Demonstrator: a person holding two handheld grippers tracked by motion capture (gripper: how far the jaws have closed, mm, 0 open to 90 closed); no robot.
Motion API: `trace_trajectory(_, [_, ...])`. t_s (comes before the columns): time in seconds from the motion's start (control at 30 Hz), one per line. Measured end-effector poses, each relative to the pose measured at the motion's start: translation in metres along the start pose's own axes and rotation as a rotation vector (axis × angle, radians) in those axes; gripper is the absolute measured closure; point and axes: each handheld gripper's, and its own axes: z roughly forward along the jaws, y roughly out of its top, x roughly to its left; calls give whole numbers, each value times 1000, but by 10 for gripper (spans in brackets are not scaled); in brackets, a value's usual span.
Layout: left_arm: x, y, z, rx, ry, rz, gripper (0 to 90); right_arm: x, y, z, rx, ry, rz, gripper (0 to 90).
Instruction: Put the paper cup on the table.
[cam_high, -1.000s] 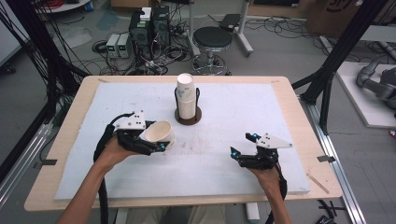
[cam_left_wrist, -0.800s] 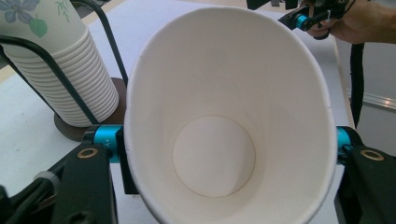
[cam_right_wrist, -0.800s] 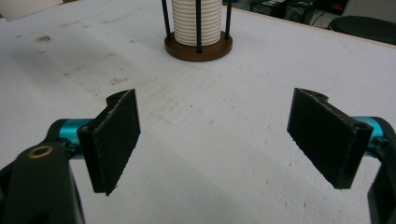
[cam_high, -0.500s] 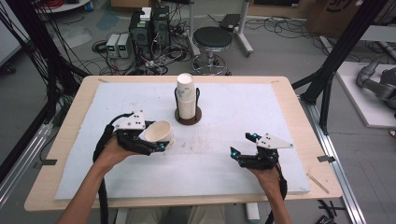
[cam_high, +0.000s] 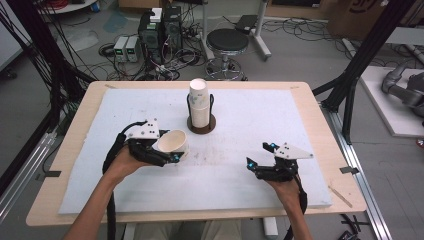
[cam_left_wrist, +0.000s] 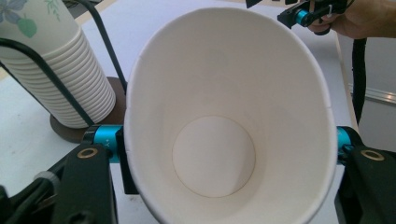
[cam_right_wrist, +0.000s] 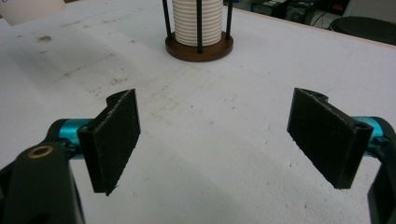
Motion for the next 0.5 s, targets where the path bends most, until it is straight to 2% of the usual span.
trace_trajectory(0.27, [-1, 5, 12, 24, 4, 14, 346, 0, -1, 4, 7, 5, 0, 175])
trace_trajectory(0.5, [-3, 9, 31, 69, -3, 37, 346, 1, -3, 8, 14, 9, -1, 175])
